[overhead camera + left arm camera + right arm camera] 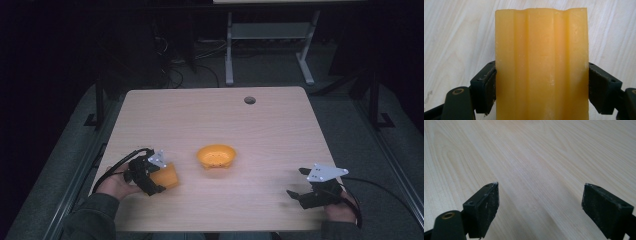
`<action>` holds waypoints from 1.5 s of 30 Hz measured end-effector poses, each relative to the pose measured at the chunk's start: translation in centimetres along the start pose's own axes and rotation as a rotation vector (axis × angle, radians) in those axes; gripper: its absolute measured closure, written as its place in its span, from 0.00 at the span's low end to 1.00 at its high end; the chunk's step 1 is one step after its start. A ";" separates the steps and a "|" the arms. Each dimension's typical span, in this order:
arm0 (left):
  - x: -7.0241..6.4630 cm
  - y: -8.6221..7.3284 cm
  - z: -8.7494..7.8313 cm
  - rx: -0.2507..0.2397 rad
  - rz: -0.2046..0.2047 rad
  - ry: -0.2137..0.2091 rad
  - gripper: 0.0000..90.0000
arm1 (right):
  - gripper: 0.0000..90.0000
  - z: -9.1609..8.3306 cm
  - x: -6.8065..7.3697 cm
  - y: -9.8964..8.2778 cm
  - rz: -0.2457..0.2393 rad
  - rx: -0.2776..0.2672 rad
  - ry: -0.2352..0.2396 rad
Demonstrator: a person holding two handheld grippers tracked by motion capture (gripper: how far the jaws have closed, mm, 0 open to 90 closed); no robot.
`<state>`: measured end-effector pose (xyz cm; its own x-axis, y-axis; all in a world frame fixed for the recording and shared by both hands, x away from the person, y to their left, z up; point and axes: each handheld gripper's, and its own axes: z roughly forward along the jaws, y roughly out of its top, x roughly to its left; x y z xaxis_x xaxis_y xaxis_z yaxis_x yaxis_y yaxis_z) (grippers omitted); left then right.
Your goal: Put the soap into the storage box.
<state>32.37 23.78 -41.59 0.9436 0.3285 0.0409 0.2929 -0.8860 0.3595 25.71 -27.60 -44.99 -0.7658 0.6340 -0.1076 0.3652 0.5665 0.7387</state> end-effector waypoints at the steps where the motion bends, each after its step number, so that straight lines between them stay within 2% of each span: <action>1: 0.0 0.2 -0.2 -0.007 0.001 0.002 0.23 | 0.16 0.0 0.0 0.0 0.003 0.003 0.000; 8: 0.3 1.2 -1.1 -0.036 0.014 -0.002 0.23 | 0.16 0.2 -0.1 0.0 0.013 0.005 0.006; 17: 0.6 3.0 -1.9 -0.031 0.052 -0.004 0.23 | 0.16 0.4 -0.1 -0.1 0.016 0.013 0.018; 26: 1.1 4.5 -2.3 -0.027 0.073 -0.009 0.23 | 0.16 0.3 -0.2 -0.1 0.019 -0.001 0.008; 34: 1.5 6.1 -2.7 -0.040 0.099 -0.011 0.23 | 0.16 0.5 -0.2 -0.1 0.052 0.010 0.015; 45: 1.9 8.7 -3.1 -0.031 0.139 -0.007 0.23 | 0.16 0.7 -0.2 0.2 0.089 0.010 -0.009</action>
<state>36.25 17.73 -35.52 0.9759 0.2009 0.0858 0.1545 -0.9124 0.3791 26.30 -27.27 -45.32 -0.7255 0.6866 -0.0478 0.4370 0.5132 0.7387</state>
